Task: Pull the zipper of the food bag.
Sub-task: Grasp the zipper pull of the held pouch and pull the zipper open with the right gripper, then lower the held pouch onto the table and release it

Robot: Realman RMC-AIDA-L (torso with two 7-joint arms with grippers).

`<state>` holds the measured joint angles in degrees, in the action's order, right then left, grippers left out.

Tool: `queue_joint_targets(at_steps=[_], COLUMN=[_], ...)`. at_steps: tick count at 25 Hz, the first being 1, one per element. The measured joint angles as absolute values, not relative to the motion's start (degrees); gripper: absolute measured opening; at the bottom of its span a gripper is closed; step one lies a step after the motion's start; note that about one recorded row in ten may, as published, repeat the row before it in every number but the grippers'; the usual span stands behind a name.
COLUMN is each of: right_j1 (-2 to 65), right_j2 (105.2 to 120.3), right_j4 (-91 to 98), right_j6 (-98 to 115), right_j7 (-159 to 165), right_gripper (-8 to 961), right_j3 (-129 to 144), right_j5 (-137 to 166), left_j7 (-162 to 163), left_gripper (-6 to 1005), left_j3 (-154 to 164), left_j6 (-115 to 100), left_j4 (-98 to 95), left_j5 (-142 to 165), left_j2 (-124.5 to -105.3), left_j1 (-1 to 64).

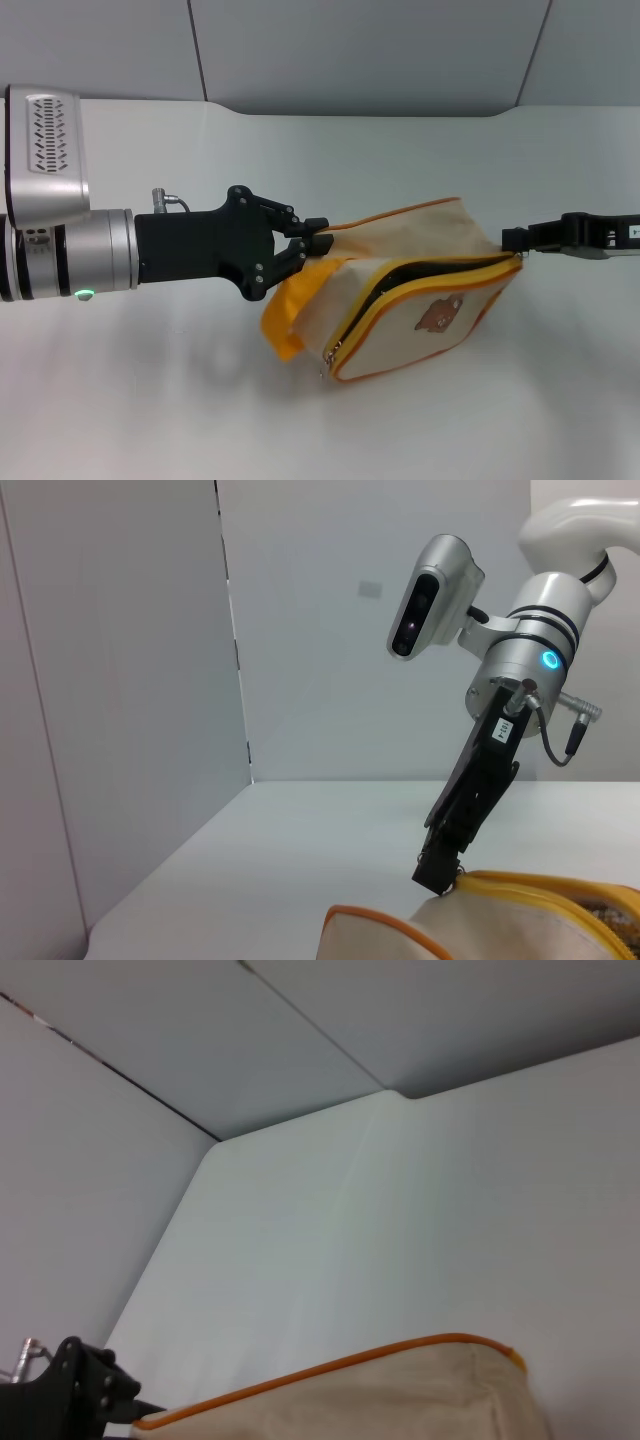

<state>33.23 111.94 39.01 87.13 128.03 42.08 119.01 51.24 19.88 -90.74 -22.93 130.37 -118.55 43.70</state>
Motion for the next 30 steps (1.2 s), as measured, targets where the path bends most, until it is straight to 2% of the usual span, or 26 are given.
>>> queue_joint_targets(at_steps=[13, 15, 21, 27, 30], right_j1=[30.44, 28.98, 28.26, 26.98, 26.65], right_j2=[112.48, 111.95, 111.21, 112.16, 112.51], right_j4=[37.08, 33.78, 29.74, 29.62, 29.41], right_j6=[88.48, 93.18, 103.56, 107.97, 107.39], right_j7=[119.55, 112.1, 99.38, 88.89, 86.46], right_gripper=[50, 53, 257, 491, 694], right_j3=[34.75, 32.82, 32.59, 33.67, 33.71], right_j5=[111.76, 105.07, 100.86, 102.95, 104.58], left_j7=[50.04, 49.66, 48.13, 47.46, 48.24], left_gripper=[112, 112, 113, 110, 109], left_j3=[20.21, 20.21, 20.22, 19.93, 19.83], left_j6=[-89.5, -88.58, -85.93, -84.33, -83.71], left_j4=[-22.38, -22.01, -20.26, -19.3, -19.25], left_j5=[130.37, 130.37, 130.39, 130.43, 130.43], left_j2=[-118.7, -118.77, -118.82, -118.85, -118.8], left_j1=[43.76, 43.68, 43.61, 43.59, 43.59])
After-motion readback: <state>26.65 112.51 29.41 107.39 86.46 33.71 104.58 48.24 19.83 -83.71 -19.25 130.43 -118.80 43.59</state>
